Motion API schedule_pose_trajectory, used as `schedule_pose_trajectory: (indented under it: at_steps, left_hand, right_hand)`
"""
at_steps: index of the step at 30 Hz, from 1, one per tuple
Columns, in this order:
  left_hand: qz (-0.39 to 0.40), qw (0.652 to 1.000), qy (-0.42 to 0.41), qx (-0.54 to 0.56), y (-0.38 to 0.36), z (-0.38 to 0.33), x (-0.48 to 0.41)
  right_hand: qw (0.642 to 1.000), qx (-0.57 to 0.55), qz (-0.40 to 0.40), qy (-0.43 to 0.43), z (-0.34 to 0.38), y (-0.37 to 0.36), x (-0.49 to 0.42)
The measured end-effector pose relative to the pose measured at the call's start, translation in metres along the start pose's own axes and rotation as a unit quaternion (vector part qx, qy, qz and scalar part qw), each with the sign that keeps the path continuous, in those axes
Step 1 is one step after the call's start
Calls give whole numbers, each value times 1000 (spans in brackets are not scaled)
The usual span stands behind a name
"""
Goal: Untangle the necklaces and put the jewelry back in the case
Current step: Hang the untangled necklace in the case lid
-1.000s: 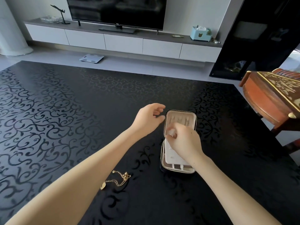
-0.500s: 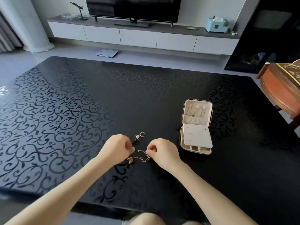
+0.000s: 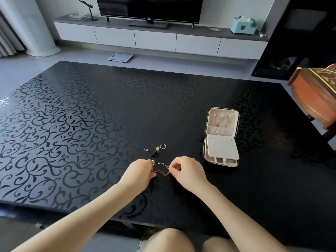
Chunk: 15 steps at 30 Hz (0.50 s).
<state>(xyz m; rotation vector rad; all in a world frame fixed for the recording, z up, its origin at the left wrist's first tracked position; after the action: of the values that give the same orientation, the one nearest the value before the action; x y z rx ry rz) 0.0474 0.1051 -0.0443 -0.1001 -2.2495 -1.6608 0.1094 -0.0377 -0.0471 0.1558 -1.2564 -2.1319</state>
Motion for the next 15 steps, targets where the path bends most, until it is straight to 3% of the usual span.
schedule_pose_trajectory:
  at_steps: [5,9,15]
  left_hand:
    - [48,988,25,142,12,-1,0]
    - [120,926,32,357,40,-10,1]
    - [191,892,-28,409,96,-44,-2]
  right_hand:
    - [999,-40,-6,0,-2,13,11]
    - [993,-119,5,15,0,24,16]
    - [902,-417,97,53,10,48,25]
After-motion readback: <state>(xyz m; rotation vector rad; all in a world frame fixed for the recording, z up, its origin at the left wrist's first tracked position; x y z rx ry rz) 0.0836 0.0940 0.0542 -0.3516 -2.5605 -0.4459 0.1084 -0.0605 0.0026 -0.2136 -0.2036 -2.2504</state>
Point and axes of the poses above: each hand's wrist, its own x-axis away from the middle knuckle, its own y-axis out of the back of the hand, z = x × y, the point moved 2 cm from there along -x, towards the middle knuckle, and after that the axes turned 7 degrees about z, right-handed, at the moved point
